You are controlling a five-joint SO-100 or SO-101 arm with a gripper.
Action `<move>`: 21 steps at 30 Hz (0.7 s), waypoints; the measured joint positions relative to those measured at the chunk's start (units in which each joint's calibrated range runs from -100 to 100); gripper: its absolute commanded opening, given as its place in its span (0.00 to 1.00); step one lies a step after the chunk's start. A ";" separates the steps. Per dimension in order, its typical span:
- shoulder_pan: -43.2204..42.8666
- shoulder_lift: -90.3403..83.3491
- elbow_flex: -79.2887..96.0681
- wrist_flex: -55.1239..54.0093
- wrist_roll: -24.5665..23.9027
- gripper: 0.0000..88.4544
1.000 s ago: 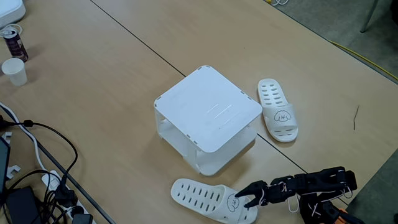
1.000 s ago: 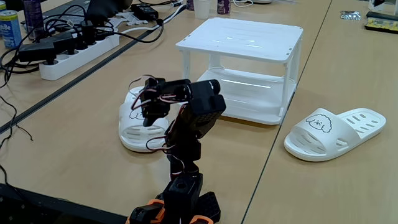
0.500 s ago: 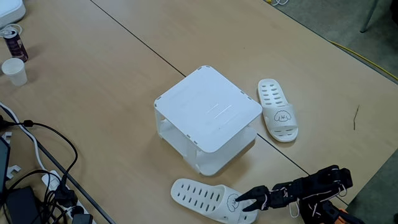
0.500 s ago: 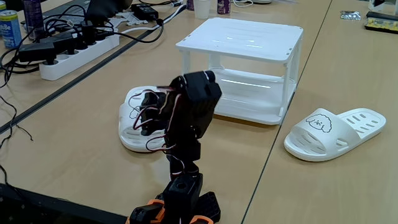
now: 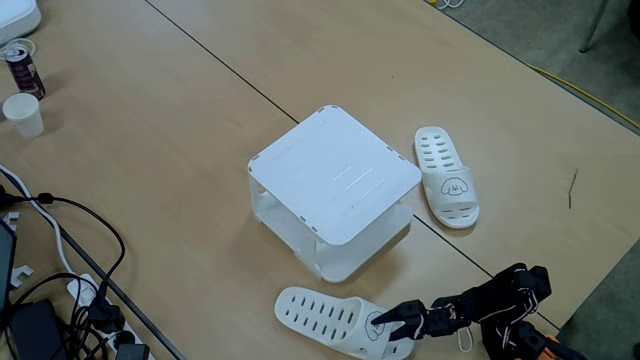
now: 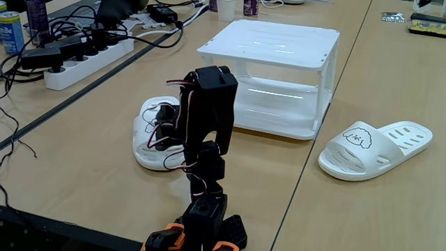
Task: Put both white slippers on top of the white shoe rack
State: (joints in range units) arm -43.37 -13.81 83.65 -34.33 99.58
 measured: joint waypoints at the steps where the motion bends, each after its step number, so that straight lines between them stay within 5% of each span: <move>1: 0.00 0.66 -0.99 0.00 0.00 0.31; 6: 0.00 1.98 -3.32 0.00 0.00 0.29; 12: -0.22 2.06 -3.32 0.00 0.00 0.01; 21: 2.17 1.98 -3.50 -0.60 0.00 0.01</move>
State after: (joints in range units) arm -41.20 -11.84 80.14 -34.94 99.58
